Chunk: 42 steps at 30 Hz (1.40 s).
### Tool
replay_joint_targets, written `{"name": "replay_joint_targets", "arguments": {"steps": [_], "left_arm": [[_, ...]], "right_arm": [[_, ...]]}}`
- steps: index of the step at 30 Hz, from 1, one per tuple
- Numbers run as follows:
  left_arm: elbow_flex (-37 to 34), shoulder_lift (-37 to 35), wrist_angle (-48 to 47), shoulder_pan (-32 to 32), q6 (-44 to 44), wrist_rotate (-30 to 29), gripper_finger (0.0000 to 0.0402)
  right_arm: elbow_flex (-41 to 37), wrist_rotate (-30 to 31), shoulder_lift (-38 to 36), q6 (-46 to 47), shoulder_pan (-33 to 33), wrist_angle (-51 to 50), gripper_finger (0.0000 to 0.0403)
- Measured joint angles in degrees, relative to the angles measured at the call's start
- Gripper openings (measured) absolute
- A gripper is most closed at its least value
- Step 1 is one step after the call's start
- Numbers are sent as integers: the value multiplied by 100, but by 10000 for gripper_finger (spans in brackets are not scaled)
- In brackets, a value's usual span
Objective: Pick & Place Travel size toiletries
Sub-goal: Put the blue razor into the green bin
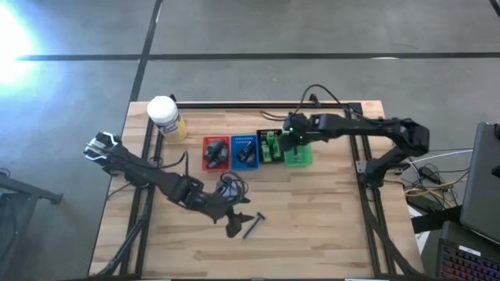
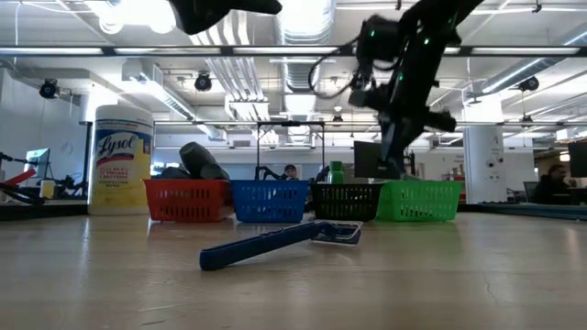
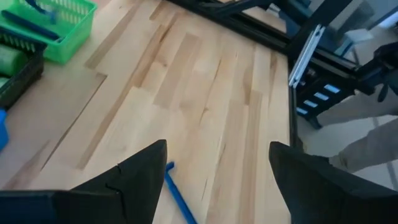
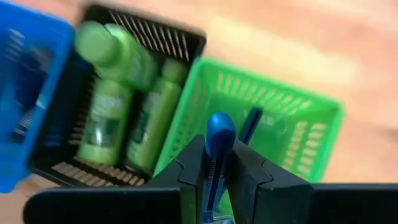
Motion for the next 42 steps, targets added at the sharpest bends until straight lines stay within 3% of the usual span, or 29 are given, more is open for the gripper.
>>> {"name": "replay_joint_targets", "arguments": {"steps": [5,13,17,23,31,38,42], "left_arm": [[0,-2,-407,-112,-232,-144,287],[-2,-2,-1029,-115,-478,-114,289],[-26,46,-1162,-115,-473,-98,289],[-70,469,-1091,-57,-912,168,290],[61,1578,-406,-68,-1671,536,287],[726,2498,-535,-144,-1163,637,287],[1069,2817,-821,-187,-854,350,287]], "right_arm": [[0,-682,499,45,-268,-23,47],[0,-677,610,92,-163,-108,136],[0,-260,237,12,93,-197,184],[1,391,-595,81,829,-631,238],[-63,894,-1413,1177,2186,-1595,282],[-223,1462,-1484,1925,3129,-1917,301],[-363,1707,-1475,2277,3531,-1910,307]]}}
